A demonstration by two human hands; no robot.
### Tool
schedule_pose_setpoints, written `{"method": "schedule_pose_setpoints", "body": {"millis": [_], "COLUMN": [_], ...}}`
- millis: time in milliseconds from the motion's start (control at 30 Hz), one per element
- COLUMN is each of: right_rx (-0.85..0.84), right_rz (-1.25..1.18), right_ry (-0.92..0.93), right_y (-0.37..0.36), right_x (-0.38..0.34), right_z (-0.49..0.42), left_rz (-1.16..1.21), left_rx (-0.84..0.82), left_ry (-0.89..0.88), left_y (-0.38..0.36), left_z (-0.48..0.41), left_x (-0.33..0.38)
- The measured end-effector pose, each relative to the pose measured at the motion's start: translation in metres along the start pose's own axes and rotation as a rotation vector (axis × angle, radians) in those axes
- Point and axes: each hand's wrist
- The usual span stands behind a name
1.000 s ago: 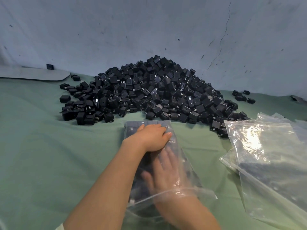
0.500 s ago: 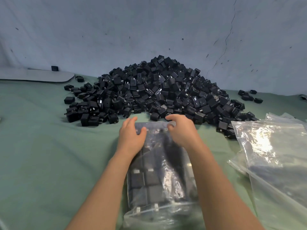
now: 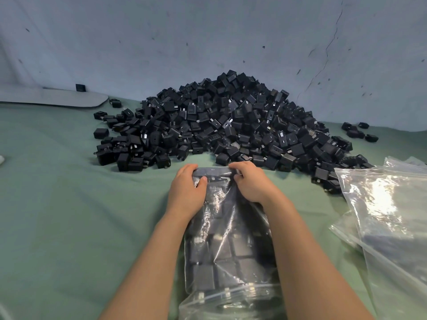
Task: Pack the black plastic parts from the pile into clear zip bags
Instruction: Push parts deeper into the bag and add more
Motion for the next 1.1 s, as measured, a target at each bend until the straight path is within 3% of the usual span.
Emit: {"method": "schedule_pose_setpoints", "body": {"millis": [233, 600, 900, 1100], "right_rx": [0.122, 0.225, 0.113, 0.133], "right_rz": [-0.163, -0.156, -0.104, -0.122], "right_ry": [-0.037, -0.092, -0.031, -0.055], "right_y": [0.0, 0.001, -0.002, -0.004], "right_x": [0.002, 0.001, 0.0, -0.001], "right_z": [0.008, 0.012, 0.01, 0.008], "left_rz": [0.002, -0.023, 0.029, 0.107], "left_rx": [-0.01, 0.003, -0.003, 0.041], "left_ry": [0.015, 0.053, 0.086, 0.175], "left_y": [0.0, 0.001, 0.002, 0.006], "left_z": [0.0, 0.0, 0.003, 0.002], "left_x": [0.0, 0.001, 0.005, 0.005]}}
Point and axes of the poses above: each hand's wrist, its own z-axis away from the middle knuckle, its own y-axis out of the back of the hand, x = y × z, and after that the axes turned 2 degrees about -z, right-handed
